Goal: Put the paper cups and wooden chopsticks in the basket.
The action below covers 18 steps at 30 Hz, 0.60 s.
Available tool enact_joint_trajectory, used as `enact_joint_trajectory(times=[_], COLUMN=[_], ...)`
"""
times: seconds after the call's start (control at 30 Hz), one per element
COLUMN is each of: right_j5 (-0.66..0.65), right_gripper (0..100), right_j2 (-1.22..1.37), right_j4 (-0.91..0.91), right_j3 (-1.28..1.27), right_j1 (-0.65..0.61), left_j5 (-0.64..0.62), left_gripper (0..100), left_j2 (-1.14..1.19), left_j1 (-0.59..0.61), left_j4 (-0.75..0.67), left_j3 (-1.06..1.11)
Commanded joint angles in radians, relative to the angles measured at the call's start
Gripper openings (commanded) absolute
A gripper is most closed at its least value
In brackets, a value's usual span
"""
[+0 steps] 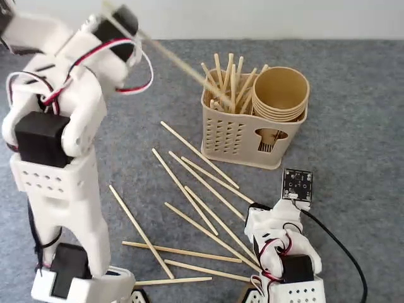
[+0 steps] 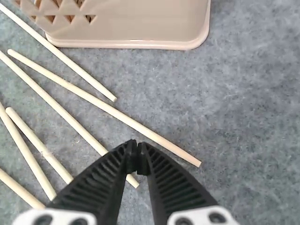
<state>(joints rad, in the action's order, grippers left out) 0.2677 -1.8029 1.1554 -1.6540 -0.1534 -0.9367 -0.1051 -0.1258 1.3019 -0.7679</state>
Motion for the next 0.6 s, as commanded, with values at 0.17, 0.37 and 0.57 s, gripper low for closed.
enact_joint_trajectory(times=[0.17,0.37,0.57], right_j5=[0.009,0.009,0.008], right_gripper=[0.9,0.9,0.9], right_j2=[-0.012,-0.012,-0.012], right_j4=[-0.012,-0.012,-0.012], right_j3=[0.006,0.005,0.005], right_j1=[0.013,0.013,0.013], left_j5=[0.14,0.253,0.339], left_gripper=[1,1,1], left_j2=[0.129,0.227,0.292], left_j1=[-0.025,-0.046,-0.064], left_j4=[-0.293,-0.252,-0.19], left_j3=[-0.002,-0.002,-0.002])
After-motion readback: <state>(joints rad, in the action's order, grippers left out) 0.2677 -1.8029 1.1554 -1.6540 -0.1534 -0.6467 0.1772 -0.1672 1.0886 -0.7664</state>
